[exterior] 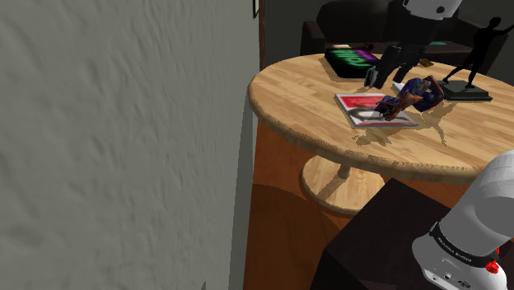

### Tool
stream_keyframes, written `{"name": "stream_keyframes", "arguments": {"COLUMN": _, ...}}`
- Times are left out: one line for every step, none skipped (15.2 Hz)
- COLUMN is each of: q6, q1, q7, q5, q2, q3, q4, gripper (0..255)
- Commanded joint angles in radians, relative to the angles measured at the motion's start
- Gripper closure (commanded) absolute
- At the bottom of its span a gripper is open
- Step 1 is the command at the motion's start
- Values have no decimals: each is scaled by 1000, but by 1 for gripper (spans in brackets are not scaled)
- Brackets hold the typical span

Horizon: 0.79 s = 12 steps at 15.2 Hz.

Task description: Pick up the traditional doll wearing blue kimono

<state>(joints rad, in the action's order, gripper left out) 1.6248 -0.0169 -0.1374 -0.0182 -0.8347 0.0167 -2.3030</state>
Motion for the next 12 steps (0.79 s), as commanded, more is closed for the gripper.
{"name": "stream_keyframes", "arguments": {"q6": 0, "q1": 0, "q7": 0, "q5": 0, "q2": 0, "q3": 0, "q4": 0, "gripper": 0}}
{"name": "stream_keyframes", "arguments": {"q6": 17, "q1": 17, "q7": -12, "q5": 9, "q2": 13, "q3": 10, "q4": -1, "gripper": 0}}
{"name": "stream_keyframes", "arguments": {"q6": 35, "q1": 35, "q7": -24, "q5": 17, "q2": 27, "q3": 21, "q4": -1, "gripper": 0}}
{"name": "stream_keyframes", "arguments": {"q6": 51, "q1": 52, "q7": -37, "q5": 25, "q2": 40, "q3": 31, "q4": -1, "gripper": 0}}
{"name": "stream_keyframes", "arguments": {"q6": 68, "q1": 69, "q7": -49, "q5": 34, "q2": 54, "q3": 42, "q4": -1, "gripper": 0}}
{"name": "stream_keyframes", "arguments": {"q6": 84, "q1": 87, "q7": -62, "q5": 42, "q2": 67, "q3": 53, "q4": -1, "gripper": 0}}
{"name": "stream_keyframes", "arguments": {"q6": 101, "q1": 104, "q7": -74, "q5": 49, "q2": 80, "q3": 63, "q4": 0, "gripper": 0}}
{"name": "stream_keyframes", "arguments": {"q6": 116, "q1": 121, "q7": -87, "q5": 57, "q2": 94, "q3": 74, "q4": 0, "gripper": 0}}
{"name": "stream_keyframes", "arguments": {"q6": 132, "q1": 137, "q7": -100, "q5": 64, "q2": 107, "q3": 85, "q4": 1, "gripper": 0}}
{"name": "stream_keyframes", "arguments": {"q6": 147, "q1": 154, "q7": -113, "q5": 71, "q2": 120, "q3": 96, "q4": 2, "gripper": 0}}
{"name": "stream_keyframes", "arguments": {"q6": 162, "q1": 170, "q7": -126, "q5": 79, "q2": 133, "q3": 107, "q4": 4, "gripper": 0}}
{"name": "stream_keyframes", "arguments": {"q6": 177, "q1": 187, "q7": -139, "q5": 85, "q2": 146, "q3": 118, "q4": 5, "gripper": 0}}
